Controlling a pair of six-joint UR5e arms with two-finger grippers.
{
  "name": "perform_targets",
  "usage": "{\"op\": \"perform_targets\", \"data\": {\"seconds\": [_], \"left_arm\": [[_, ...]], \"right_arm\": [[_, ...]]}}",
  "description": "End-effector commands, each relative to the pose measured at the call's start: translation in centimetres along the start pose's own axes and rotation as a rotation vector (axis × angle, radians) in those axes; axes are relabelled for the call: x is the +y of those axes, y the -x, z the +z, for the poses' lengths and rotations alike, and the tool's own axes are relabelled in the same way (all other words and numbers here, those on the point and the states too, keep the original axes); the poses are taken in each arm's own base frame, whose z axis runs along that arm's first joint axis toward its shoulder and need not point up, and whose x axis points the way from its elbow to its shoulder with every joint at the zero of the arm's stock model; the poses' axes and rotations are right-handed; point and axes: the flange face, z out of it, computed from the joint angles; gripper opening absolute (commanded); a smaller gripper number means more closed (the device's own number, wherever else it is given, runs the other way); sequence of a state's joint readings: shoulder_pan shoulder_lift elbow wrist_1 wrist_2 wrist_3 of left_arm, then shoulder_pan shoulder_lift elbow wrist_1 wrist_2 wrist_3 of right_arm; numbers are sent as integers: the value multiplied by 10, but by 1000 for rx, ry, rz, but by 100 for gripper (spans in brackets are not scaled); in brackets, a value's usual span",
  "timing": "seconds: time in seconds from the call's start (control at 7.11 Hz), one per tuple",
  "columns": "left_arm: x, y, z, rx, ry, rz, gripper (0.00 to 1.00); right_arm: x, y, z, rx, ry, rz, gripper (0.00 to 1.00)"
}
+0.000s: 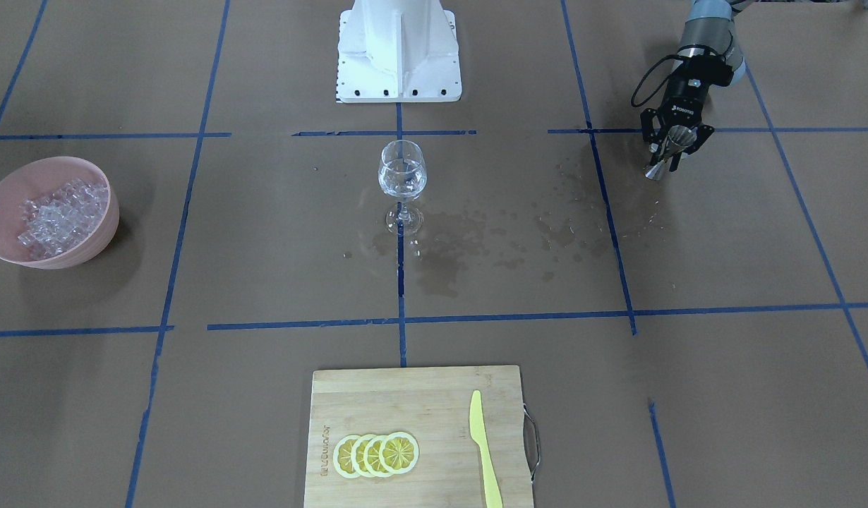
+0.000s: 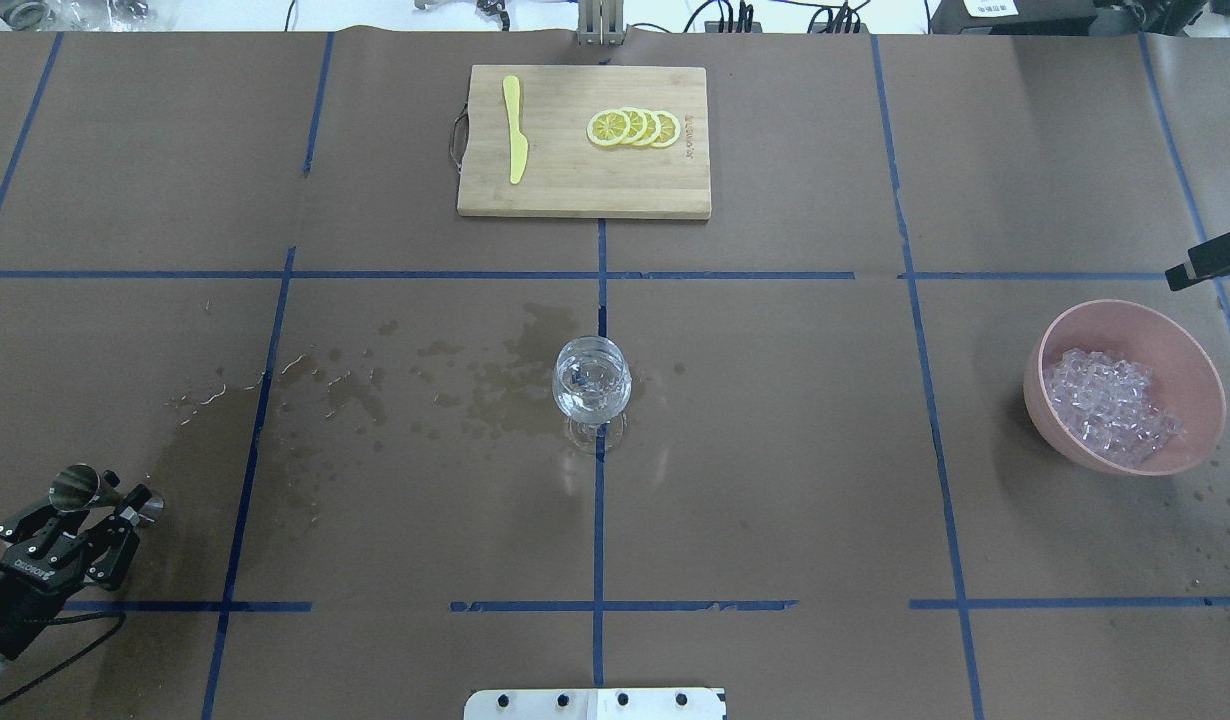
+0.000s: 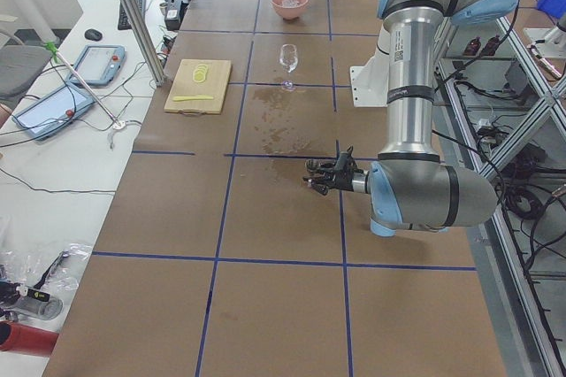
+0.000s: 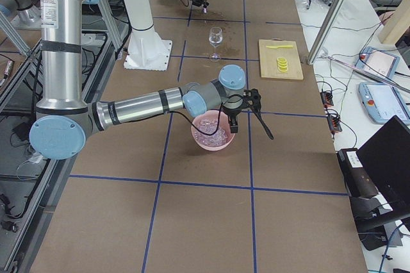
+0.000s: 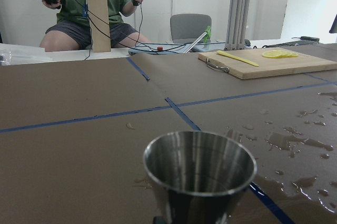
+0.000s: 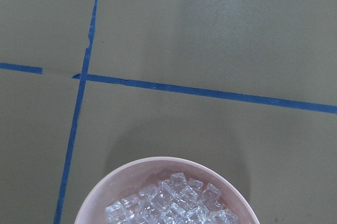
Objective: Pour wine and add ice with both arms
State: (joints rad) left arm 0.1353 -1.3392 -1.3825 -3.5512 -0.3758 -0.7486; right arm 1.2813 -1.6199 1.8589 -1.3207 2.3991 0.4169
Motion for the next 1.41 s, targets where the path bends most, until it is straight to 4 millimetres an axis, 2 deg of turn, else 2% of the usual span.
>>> {"op": "perform_targets", "data": {"seconds": [0.0, 0.14, 0.28, 0.42, 0.84, 0.98, 1.27], "left_arm": [[1, 0, -1, 3, 3, 3, 92], [1, 1, -2, 9, 10, 8, 99], [4, -3, -3, 46, 45, 11, 99], [5, 5, -7, 83, 92, 37, 98], [-20, 34, -32, 185, 224, 88, 97], [-35, 47, -45, 232, 289, 109, 97], [-40, 77, -62, 278, 401, 192, 97]], "right_arm": [[0, 0, -1, 0, -2, 0, 100], [0, 0, -1, 0, -2, 0, 100], [0, 0, -1, 0, -2, 0, 100], [0, 2, -2, -1, -4, -2, 100], [7, 0, -4, 0, -2, 0, 100], [8, 0, -3, 0, -1, 1, 100], [10, -1, -4, 1, 0, 2, 100]]}}
